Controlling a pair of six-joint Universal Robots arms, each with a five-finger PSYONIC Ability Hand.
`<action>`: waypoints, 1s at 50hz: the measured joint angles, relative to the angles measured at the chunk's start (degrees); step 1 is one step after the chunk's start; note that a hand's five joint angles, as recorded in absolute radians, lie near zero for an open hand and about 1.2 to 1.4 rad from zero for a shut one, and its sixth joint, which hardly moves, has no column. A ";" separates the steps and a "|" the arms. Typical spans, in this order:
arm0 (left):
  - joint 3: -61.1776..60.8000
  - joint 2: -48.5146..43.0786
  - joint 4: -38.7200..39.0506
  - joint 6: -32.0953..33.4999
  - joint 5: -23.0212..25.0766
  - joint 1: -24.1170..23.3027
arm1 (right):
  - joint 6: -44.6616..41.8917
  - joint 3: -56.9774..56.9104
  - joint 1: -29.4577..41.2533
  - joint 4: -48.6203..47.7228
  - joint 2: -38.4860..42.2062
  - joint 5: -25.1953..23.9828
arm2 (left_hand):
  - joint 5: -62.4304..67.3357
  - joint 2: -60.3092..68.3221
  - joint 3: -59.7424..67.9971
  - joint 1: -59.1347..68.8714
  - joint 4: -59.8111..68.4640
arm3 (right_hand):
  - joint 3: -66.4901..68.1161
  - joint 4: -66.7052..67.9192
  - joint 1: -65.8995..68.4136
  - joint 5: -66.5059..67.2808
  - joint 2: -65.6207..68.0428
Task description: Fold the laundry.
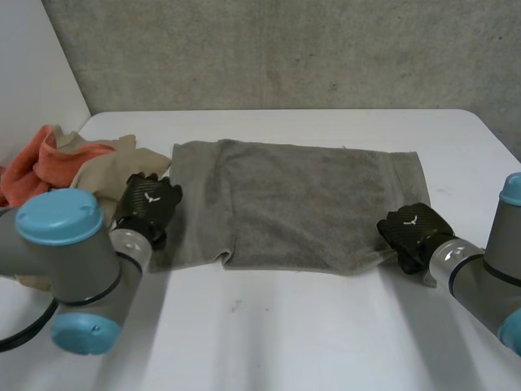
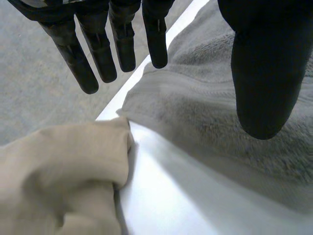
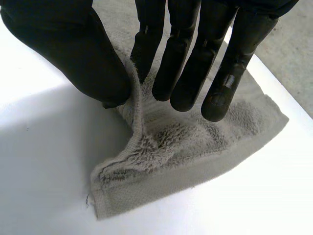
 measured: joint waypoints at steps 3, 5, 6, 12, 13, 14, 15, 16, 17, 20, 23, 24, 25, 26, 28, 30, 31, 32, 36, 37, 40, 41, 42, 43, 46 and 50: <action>-2.64 2.21 -0.13 -0.20 -0.45 0.48 | 0.57 0.20 -0.72 0.11 -0.19 0.04 | 0.00 0.00 0.00 0.00 0.00 | 0.00 -0.01 0.00 0.00 0.00; -4.25 3.41 -0.25 -0.52 -0.57 0.76 | 0.74 0.34 -1.20 0.17 -0.27 0.02 | 2.28 1.97 1.58 1.15 1.93 | 0.00 -0.01 0.00 0.00 0.00; -5.48 4.28 -0.35 -0.88 -0.60 0.96 | 0.80 0.42 -1.48 0.21 -0.31 0.01 | 3.15 2.48 2.12 1.28 2.66 | 0.00 -0.01 0.00 0.00 0.00; -6.96 4.72 -2.77 -5.42 -0.17 1.01 | 0.73 0.58 -2.15 0.26 -0.36 -0.19 | 3.61 2.74 2.30 1.28 3.11 | 0.00 0.00 0.00 0.00 0.00; -6.90 4.54 -3.24 -6.45 -0.01 1.00 | 0.67 0.58 -2.22 0.26 -0.34 -0.26 | 3.61 2.74 2.30 1.28 3.11 | 0.00 -0.01 0.00 0.00 0.00; -6.71 4.22 -3.83 -7.83 0.23 1.02 | 0.61 0.57 -2.27 0.25 -0.33 -0.31 | 3.59 2.75 2.30 1.28 3.11 | 0.00 -0.01 0.00 0.00 0.00; -6.41 3.77 -4.34 -9.10 0.52 1.05 | 0.54 0.56 -2.31 0.25 -0.32 -0.34 | 3.59 2.75 2.30 1.28 3.11 | 0.00 -0.01 0.00 0.00 0.00; -5.87 3.02 -4.85 -10.50 1.01 1.12 | 0.45 0.56 -2.33 0.24 -0.31 -0.38 | 3.61 2.77 2.30 1.28 3.12 | 0.00 -0.01 0.00 0.00 0.00; -5.63 2.68 -5.02 -11.00 1.23 1.16 | 0.43 0.56 -2.34 0.23 -0.31 -0.39 | 3.61 2.77 2.30 1.28 3.12 | 0.00 -0.01 0.00 0.00 0.00; -4.22 0.77 -5.59 -12.68 2.48 1.43 | 0.23 0.57 -2.34 0.20 -0.29 -0.40 | 4.04 3.25 2.88 1.28 3.60 | 0.00 0.00 0.00 0.00 0.00; -2.76 -1.11 -5.81 -13.17 3.72 1.82 | 0.11 0.71 -2.30 0.11 -0.28 -0.39 | 4.17 3.35 3.07 1.28 3.73 | 0.00 -0.01 0.00 0.00 0.00; -2.29 -1.62 -5.82 -13.16 4.03 1.94 | 0.07 0.79 -2.29 0.04 -0.28 -0.38 | 4.17 3.42 3.07 1.28 3.76 | 0.00 -0.01 0.00 0.00 0.00; -2.04 -1.90 -5.82 -13.15 4.18 2.01 | 0.06 0.81 -2.28 0.02 -0.28 -0.37 | 4.17 3.42 3.07 1.28 3.76 | 0.00 -0.01 0.00 0.00 0.00; -1.37 -2.68 -5.83 -13.05 4.59 2.21 | 0.03 0.93 -2.26 -0.06 -0.28 -0.36 | 4.26 3.58 3.07 1.28 4.01 | 0.00 -0.01 0.00 0.00 0.00; -0.51 -3.48 -5.80 -12.90 4.92 2.39 | -0.01 1.10 -2.22 -0.16 -0.28 -0.34 | 4.76 3.96 3.48 1.78 4.37 | 0.00 -0.01 0.00 0.00 0.00; 0.30 -4.36 -5.77 -12.77 5.07 2.46 | -0.04 1.28 -2.20 -0.24 -0.27 -0.31 | 6.45 5.69 5.42 4.68 6.10 | 0.00 -0.01 0.00 0.00 0.00; 0.83 -4.89 -5.73 -12.71 5.10 2.46 | -0.05 1.38 -2.19 -0.27 -0.27 -0.30 | 7.47 6.74 6.35 6.08 7.16 | 0.00 -0.01 0.00 0.00 0.00; 1.12 -5.21 -5.72 -12.67 5.11 2.46 | -0.06 1.43 -2.19 -0.29 -0.27 -0.29 | 9.10 8.29 8.03 8.01 8.82 | 0.00 -0.01 0.00 0.00 0.00; 2.59 -6.69 -5.65 -12.55 5.06 2.48 | -0.09 1.77 -2.15 -0.35 -0.27 -0.26 | 12.34 11.73 11.47 11.32 12.29 | 0.00 -0.01 0.00 0.00 0.00; 2.83 -6.91 -5.65 -12.54 5.05 2.49 | -0.09 1.83 -2.14 -0.35 -0.28 -0.26 | 12.96 12.58 12.27 12.06 13.03 | 0.00 -0.01 0.00 0.00 0.00; 3.42 -7.32 -5.62 -12.52 5.02 2.52 | -0.10 1.95 -2.13 -0.36 -0.28 -0.25 | 13.08 13.46 13.14 12.95 13.91 | 0.00 0.00 0.00 0.00 0.00; 3.63 -7.45 -5.59 -12.52 5.01 2.53 | -0.11 1.98 -2.12 -0.36 -0.28 -0.25 | 13.08 13.97 13.67 13.44 14.44 | 0.00 -0.01 0.00 0.00 0.00; 3.63 -7.45 -5.59 -12.52 5.01 2.53 | -0.11 1.98 -2.12 -0.36 -0.28 -0.25 | 13.08 13.97 13.67 13.44 14.44 | 0.00 -0.01 0.00 0.00 0.00; 3.93 -7.75 -5.57 -12.50 5.01 2.54 | -0.12 2.00 -2.12 -0.36 -0.28 -0.25 | 13.08 14.29 14.02 13.60 14.70 | 0.00 -0.01 0.00 0.00 0.00; 4.37 -8.23 -5.50 -12.50 5.00 2.54 | -0.16 2.12 -2.11 -0.36 -0.28 -0.22 | 13.10 15.44 15.20 14.66 15.72 | 0.00 -0.01 0.00 0.00 0.00; 4.65 -8.56 -5.33 -12.51 5.00 2.55 | -0.18 2.20 -2.11 -0.36 -0.28 -0.19 | 14.61 24.25 23.96 24.21 24.54 | 0.00 -0.01 0.00 0.00 0.00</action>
